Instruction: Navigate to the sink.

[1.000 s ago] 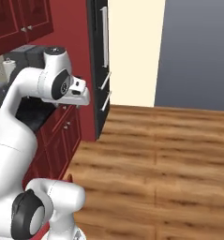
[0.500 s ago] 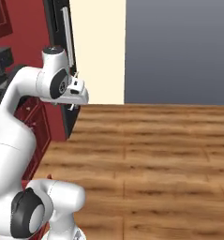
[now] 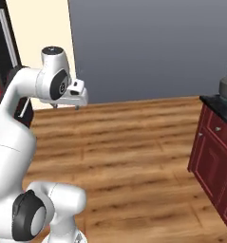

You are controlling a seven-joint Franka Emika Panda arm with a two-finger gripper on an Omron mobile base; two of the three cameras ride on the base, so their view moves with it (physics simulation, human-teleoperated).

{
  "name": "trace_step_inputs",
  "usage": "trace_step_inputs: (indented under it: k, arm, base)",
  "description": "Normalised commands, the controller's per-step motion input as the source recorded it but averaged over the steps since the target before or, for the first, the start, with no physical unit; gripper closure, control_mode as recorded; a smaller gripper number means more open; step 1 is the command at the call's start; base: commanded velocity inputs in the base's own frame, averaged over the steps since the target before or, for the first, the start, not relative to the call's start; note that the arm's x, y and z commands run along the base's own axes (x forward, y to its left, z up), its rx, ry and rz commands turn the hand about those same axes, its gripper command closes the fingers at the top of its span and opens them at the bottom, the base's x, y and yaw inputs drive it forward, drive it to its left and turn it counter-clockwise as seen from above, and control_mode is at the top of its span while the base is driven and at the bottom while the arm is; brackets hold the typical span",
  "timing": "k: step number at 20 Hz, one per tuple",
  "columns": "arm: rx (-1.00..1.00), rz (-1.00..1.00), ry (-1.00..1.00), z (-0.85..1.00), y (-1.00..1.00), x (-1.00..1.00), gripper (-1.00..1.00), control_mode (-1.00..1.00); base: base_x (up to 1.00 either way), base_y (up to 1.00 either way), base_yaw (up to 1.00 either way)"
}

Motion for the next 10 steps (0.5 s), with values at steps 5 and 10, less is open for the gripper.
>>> trace_step_inputs:
  k: [5,10]
  arm:
    - [0.0,0.0,0.0,0.0,0.0,0.0,-1.0,1.0]
    - [0.0,0.0,0.0,0.0,0.0,0.0,-1.0,1.0]
  base:
    - [0.0,-0.69,-0.52]
    - [0.06,-0.7,-0.53]
